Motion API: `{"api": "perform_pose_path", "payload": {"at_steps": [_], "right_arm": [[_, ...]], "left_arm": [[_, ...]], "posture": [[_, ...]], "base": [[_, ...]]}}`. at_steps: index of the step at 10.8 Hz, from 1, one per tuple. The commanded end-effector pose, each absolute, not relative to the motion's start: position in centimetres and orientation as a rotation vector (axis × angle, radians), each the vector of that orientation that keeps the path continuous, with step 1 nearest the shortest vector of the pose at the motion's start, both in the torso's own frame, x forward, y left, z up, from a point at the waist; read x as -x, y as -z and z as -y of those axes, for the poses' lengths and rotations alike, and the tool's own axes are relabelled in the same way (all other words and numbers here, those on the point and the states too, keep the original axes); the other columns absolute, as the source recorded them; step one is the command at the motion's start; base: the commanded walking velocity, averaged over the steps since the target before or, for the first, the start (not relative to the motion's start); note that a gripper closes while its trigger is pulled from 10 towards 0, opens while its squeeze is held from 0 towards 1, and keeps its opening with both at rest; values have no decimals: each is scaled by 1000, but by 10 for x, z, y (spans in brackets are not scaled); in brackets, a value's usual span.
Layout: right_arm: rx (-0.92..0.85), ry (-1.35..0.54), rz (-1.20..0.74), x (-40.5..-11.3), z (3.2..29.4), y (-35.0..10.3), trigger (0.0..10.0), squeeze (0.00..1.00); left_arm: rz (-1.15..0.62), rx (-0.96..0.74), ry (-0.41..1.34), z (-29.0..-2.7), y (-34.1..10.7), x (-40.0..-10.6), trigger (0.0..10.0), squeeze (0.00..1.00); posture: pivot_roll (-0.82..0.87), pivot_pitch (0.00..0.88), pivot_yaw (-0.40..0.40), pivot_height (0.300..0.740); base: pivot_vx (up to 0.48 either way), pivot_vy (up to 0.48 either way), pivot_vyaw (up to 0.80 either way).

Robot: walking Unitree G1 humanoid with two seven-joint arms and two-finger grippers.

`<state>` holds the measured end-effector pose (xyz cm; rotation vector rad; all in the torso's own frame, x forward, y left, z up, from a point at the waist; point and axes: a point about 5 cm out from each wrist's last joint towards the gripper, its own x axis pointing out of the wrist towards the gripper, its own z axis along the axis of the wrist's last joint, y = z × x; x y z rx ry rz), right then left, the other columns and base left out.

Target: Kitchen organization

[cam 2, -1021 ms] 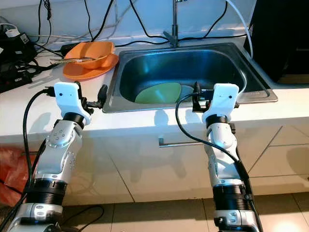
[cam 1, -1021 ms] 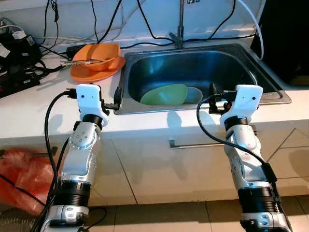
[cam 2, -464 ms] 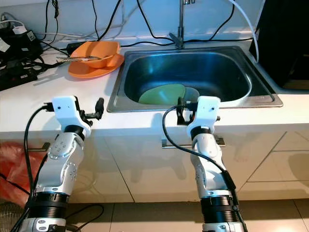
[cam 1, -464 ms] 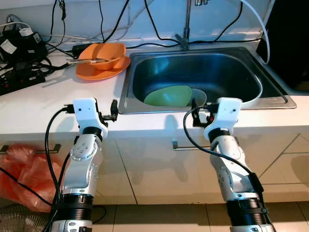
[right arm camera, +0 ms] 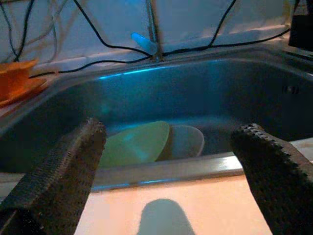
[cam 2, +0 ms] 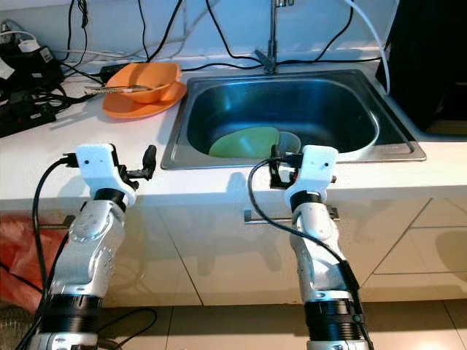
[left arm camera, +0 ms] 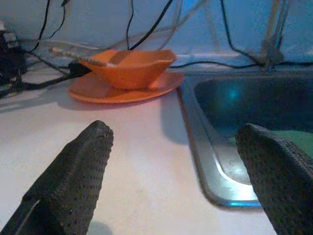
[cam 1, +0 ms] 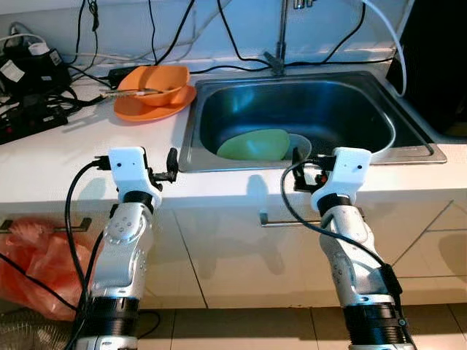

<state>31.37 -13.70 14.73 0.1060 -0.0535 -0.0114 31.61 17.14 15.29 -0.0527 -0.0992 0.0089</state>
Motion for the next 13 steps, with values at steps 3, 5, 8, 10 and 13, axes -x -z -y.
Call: {"api": "perform_pose_path", "payload": {"at_steps": [3,5,8,10,13], "right_arm": [[-48,-7,120,-319,135,-165,10000,0],[30,9,159,-318,139,-171,10000,0],[-6,-71,135,-313,133,-167,10000,0],[-27,-42,149,-312,131,-167,10000,0],[-46,-42,154,-313,129,-168,10000,0]], "left_arm": [[202,27,34,-165,-185,-317,10000,0],[164,24,20,-166,-175,-315,10000,0],[145,62,-21,-169,-174,-318,10000,0],[148,50,-10,-169,-178,-321,10000,0],[170,43,-14,-172,-184,-322,10000,0]], "posture": [[87,0,83,740],[79,0,81,740],[80,0,87,740],[83,0,110,740],[83,0,109,740]], "base": [[0,0,0],[0,0,0],[0,0,0],[0,0,400],[0,0,0]]}}
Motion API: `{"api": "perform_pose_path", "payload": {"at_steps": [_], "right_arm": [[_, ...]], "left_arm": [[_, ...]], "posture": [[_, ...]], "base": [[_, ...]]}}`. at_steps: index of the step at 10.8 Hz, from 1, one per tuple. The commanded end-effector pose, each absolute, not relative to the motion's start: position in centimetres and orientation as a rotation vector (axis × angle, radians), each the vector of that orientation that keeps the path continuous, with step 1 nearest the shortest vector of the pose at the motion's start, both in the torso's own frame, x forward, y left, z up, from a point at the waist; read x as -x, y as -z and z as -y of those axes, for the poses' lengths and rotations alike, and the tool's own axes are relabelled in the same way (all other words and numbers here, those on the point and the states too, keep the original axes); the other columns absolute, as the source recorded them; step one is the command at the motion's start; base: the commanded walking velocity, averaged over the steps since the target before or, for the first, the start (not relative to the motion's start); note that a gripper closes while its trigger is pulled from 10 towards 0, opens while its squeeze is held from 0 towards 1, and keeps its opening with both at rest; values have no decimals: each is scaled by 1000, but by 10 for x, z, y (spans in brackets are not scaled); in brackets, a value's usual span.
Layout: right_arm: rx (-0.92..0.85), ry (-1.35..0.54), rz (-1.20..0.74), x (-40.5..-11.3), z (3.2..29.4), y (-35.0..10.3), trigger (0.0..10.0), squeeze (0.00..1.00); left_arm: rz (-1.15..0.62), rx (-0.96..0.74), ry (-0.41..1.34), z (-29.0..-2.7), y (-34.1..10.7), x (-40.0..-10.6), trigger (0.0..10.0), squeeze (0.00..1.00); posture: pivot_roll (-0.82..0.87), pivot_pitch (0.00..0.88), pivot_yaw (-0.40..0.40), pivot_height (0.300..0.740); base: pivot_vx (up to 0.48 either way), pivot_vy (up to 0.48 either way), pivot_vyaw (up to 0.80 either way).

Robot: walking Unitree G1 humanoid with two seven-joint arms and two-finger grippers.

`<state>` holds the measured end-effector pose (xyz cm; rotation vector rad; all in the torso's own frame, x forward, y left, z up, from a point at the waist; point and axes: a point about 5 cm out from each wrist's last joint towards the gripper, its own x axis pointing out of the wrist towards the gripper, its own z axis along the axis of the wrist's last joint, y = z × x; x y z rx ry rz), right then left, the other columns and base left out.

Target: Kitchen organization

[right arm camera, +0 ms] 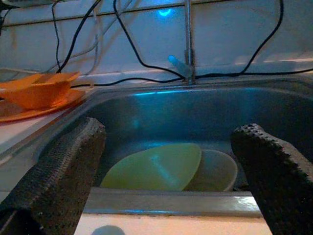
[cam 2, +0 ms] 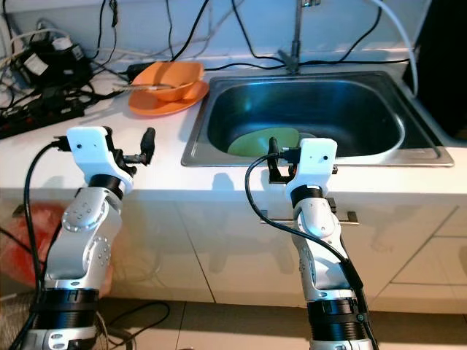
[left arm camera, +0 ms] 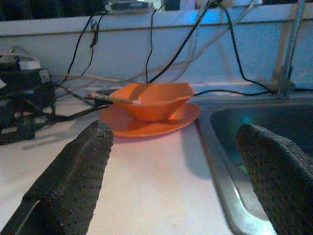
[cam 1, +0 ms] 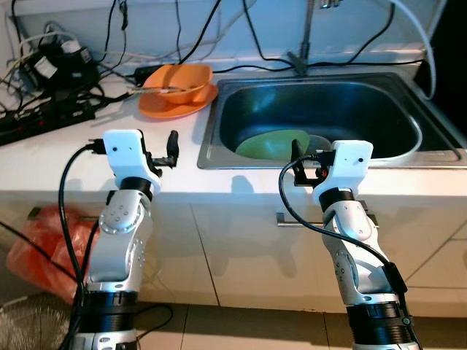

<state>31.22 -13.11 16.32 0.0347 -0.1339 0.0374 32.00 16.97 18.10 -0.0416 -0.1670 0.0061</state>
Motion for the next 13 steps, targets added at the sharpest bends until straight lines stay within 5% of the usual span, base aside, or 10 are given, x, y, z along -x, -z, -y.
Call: {"api": "perform_pose_path", "payload": {"at_steps": [1,7,9,13], "right_arm": [[-47,-46,164,-314,129,-170,10000,0],[65,3,242,-314,124,-176,10000,0],[-60,-56,183,-311,126,-169,10000,0],[-20,-36,189,-314,128,-167,10000,0]], "left_arm": [[181,40,-22,-174,-186,-322,10000,0],[215,6,10,-171,-192,-321,10000,0],[220,9,7,-171,-192,-321,10000,0],[215,10,25,-167,-191,-320,10000,0]], "posture": [[82,0,108,740],[83,0,110,740],[84,0,111,740],[86,0,114,740]], "base": [[0,0,0],[216,303,0],[266,399,0],[203,298,0]]}}
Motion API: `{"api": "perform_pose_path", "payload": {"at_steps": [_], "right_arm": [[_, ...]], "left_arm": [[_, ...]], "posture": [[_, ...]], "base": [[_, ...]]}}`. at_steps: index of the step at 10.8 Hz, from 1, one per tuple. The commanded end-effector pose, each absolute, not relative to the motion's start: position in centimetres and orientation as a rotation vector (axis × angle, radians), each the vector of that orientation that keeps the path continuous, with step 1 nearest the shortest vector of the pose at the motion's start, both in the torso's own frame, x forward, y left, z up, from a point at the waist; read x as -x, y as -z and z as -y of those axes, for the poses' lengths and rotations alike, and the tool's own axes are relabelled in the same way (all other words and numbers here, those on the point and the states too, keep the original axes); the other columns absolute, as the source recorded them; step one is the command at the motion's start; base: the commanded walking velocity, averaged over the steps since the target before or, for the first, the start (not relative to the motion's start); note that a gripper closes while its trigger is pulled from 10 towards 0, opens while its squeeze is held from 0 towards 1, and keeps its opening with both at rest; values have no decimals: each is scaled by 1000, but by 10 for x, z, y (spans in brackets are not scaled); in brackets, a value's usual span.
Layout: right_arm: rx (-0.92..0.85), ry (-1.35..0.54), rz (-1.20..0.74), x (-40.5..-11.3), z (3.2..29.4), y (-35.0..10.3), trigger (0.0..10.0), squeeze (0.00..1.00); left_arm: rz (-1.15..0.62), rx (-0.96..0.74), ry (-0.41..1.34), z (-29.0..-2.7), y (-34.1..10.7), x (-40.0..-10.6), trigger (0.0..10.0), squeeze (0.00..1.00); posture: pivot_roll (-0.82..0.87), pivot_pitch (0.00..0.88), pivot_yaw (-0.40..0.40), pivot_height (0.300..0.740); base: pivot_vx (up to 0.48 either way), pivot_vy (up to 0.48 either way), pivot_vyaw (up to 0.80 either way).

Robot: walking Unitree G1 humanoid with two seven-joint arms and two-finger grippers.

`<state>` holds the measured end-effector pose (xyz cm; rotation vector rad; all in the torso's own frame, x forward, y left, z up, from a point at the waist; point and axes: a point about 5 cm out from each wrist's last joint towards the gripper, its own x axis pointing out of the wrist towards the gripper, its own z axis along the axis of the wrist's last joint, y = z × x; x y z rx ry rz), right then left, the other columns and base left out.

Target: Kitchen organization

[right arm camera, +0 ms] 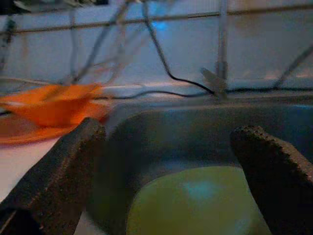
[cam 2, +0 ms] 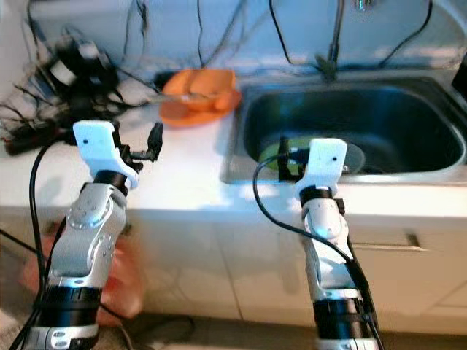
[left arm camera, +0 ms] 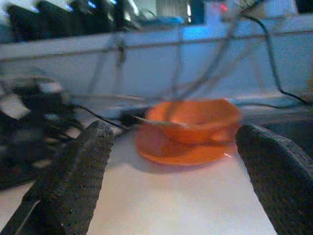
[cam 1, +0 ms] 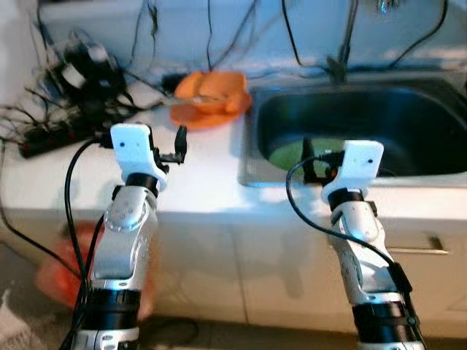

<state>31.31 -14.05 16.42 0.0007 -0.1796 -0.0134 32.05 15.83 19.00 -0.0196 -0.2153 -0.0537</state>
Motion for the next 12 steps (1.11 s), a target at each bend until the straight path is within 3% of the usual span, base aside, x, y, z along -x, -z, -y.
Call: {"api": "perform_pose_path", "payload": {"at_steps": [1,5,9,12], "right_arm": [[-10,-13,184,-315,129,-167,10000,0],[-4,-9,152,-315,130,-163,10000,0],[-19,-16,151,-316,130,-164,10000,0],[6,-17,165,-317,132,-166,10000,0]], "left_arm": [[214,11,31,-166,-191,-320,10000,0],[210,-2,29,-165,-190,-320,10000,0],[201,11,-13,-171,-189,-321,10000,0],[193,30,-32,-175,-187,-320,10000,0]], "posture": [[86,0,113,740],[86,0,114,740],[85,0,115,740],[80,0,122,740]], "base": [[0,0,0],[0,0,0],[0,-455,0],[0,0,0]]}}
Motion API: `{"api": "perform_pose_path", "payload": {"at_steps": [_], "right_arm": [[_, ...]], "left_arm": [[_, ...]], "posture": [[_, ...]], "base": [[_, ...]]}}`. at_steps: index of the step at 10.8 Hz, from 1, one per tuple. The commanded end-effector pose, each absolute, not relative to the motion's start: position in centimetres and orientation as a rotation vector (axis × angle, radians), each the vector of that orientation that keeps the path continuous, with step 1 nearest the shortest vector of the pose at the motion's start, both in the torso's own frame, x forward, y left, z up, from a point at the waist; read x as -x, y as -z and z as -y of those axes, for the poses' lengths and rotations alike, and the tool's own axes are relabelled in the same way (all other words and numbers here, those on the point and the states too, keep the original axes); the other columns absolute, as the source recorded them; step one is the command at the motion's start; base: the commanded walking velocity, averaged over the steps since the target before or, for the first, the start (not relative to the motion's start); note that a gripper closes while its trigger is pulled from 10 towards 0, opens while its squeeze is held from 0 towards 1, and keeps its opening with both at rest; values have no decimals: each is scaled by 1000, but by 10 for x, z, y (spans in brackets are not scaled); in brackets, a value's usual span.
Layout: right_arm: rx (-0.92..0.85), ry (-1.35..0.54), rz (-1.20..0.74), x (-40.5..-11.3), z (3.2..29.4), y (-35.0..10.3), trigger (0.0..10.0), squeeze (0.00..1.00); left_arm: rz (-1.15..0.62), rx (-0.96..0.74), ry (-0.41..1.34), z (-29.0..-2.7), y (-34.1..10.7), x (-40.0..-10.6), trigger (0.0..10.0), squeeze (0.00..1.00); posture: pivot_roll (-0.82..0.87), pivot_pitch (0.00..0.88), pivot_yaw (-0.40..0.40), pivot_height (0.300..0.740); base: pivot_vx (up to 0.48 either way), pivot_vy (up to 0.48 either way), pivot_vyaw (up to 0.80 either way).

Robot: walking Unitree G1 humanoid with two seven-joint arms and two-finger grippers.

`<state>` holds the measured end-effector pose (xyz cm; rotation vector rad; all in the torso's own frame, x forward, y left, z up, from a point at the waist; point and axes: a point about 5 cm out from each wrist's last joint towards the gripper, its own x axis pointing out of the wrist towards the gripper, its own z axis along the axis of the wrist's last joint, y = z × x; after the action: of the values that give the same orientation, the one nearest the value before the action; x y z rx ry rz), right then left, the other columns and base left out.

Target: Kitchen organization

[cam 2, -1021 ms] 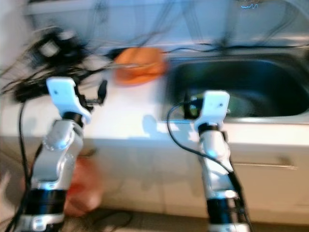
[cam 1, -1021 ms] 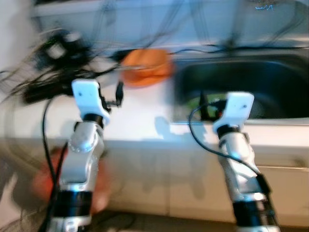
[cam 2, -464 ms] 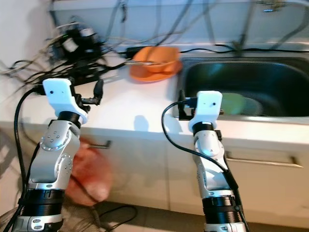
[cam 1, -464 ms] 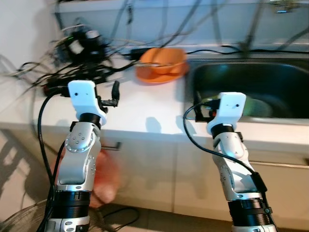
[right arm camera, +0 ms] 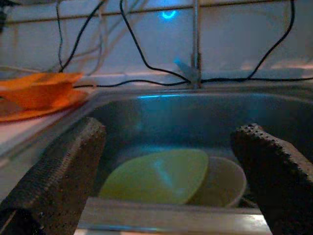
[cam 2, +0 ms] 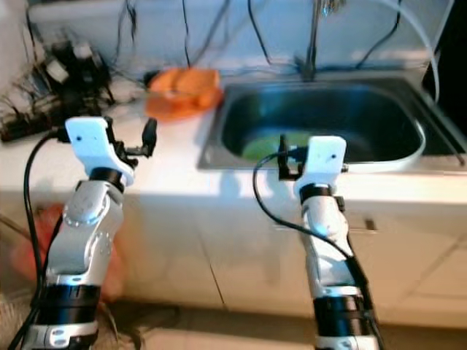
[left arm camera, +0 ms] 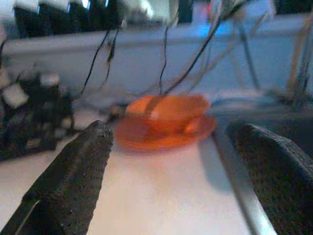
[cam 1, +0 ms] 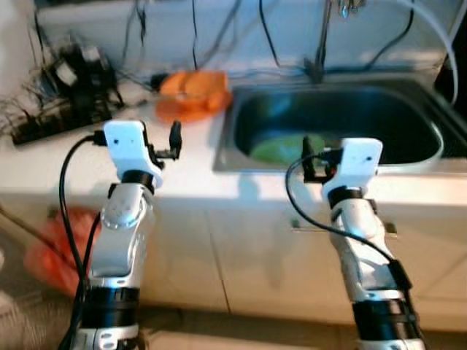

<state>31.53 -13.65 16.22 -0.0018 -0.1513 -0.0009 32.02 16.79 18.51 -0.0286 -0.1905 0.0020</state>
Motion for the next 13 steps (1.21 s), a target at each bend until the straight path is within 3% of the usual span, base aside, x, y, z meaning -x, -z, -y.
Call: {"api": "perform_pose_path", "payload": {"at_steps": [1,6,8,13], "right_arm": [[8,-18,166,-317,132,-166,10000,0],[31,-38,203,-316,132,-173,10000,0],[34,-36,208,-316,132,-173,10000,0],[33,-38,213,-317,130,-173,10000,0]], "left_arm": [[198,25,-24,-174,-188,-320,10000,0],[220,13,-50,-182,-192,-317,10000,0],[232,14,-40,-181,-195,-317,10000,0],[239,20,-43,-181,-198,-320,10000,0]], "posture": [[79,0,119,740],[78,0,110,740],[78,0,107,740],[81,0,112,740]], "base": [[0,0,0],[0,0,0],[268,0,703],[332,346,0]]}}
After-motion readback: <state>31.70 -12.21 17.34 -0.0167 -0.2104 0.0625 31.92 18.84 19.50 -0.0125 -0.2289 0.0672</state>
